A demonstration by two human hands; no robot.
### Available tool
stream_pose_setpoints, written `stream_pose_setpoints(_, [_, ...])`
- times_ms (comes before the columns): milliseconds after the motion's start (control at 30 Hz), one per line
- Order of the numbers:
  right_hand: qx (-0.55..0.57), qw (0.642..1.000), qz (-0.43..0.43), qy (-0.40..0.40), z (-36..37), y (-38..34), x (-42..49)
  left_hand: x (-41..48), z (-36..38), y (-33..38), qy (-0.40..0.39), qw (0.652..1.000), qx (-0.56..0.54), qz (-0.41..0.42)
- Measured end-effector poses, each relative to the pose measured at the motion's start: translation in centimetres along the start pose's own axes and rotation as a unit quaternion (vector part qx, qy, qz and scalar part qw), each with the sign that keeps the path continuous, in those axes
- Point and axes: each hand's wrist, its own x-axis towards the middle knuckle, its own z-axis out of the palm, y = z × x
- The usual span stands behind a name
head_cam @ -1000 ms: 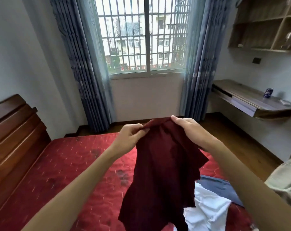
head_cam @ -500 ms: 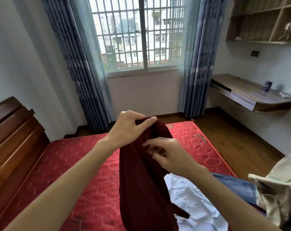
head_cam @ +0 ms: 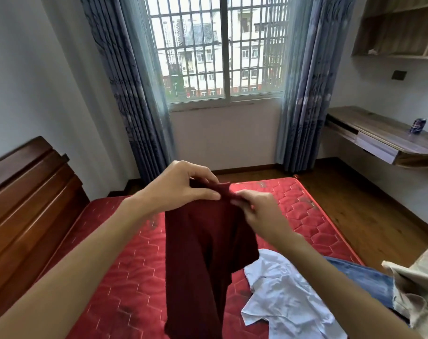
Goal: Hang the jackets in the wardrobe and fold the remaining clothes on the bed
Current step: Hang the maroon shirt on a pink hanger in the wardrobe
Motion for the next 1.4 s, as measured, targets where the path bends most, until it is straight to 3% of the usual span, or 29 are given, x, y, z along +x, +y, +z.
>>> stream_pose_setpoints(100, [-0.079, 0.996, -0.003, 0.050, -2.3, 0.9, 1.4, -0.7, -1.6, -3.2, 0.006, 0.986, 0.164, -0.001])
stream_pose_setpoints(167, [-0.146, 0.988, -0.013, 0.038, -3.2, 0.6, 2.6, -0.8, -1.8, -4.7, 0.022, 0.971, 0.239, 0.007])
stream_pose_setpoints(300, [-0.236, 0.972, 0.003, -0.013, -3.9, 0.2, 4.4, -0.8, -2.3, -6.2, 0.097, 0.946, 0.309, -0.004])
stream_pose_setpoints(433, [-0.292, 0.956, 0.010, 0.001, -5.8, 1.9, 4.7, -1.9, -4.0, -7.8, 0.133, 0.916, 0.378, -0.005])
stream_pose_setpoints(600, [-0.308, 0.949, 0.063, 0.024, -9.2, 4.7, 4.1, -4.3, -7.2, -11.2, 0.090, 0.965, 0.247, -0.024])
stream_pose_setpoints(733, [-0.254, 0.965, 0.042, -0.041, -10.0, 6.1, 4.0, -4.0, -7.6, -11.8, 0.046, 0.962, 0.259, -0.066])
stream_pose_setpoints(833, [-0.166, 0.978, 0.097, -0.086, -10.8, 6.1, 4.6, -3.2, -8.7, -11.8, -0.006, 0.963, 0.245, -0.108])
stream_pose_setpoints(967, [-0.042, 0.990, 0.120, -0.065, -12.4, 6.3, 5.1, -2.8, -9.6, -11.3, -0.089, 0.964, 0.156, -0.194])
stream_pose_setpoints(1100, [-0.148, 0.955, 0.160, -0.201, -12.0, 7.7, 5.1, -2.3, -8.7, -12.2, -0.122, 0.956, 0.114, -0.240])
stream_pose_setpoints(1167, [-0.166, 0.954, 0.152, -0.196, -11.3, 7.7, 5.3, -1.7, -8.0, -11.9, -0.112, 0.960, 0.090, -0.239])
stream_pose_setpoints(1300, [-0.209, 0.951, 0.157, -0.166, -10.6, 6.9, 5.9, -1.4, -7.6, -10.4, -0.183, 0.949, 0.005, -0.256])
stream_pose_setpoints(1400, [-0.232, 0.949, 0.179, -0.114, -11.6, 7.2, 5.9, -1.7, -8.2, -10.2, -0.163, 0.957, 0.000, -0.240])
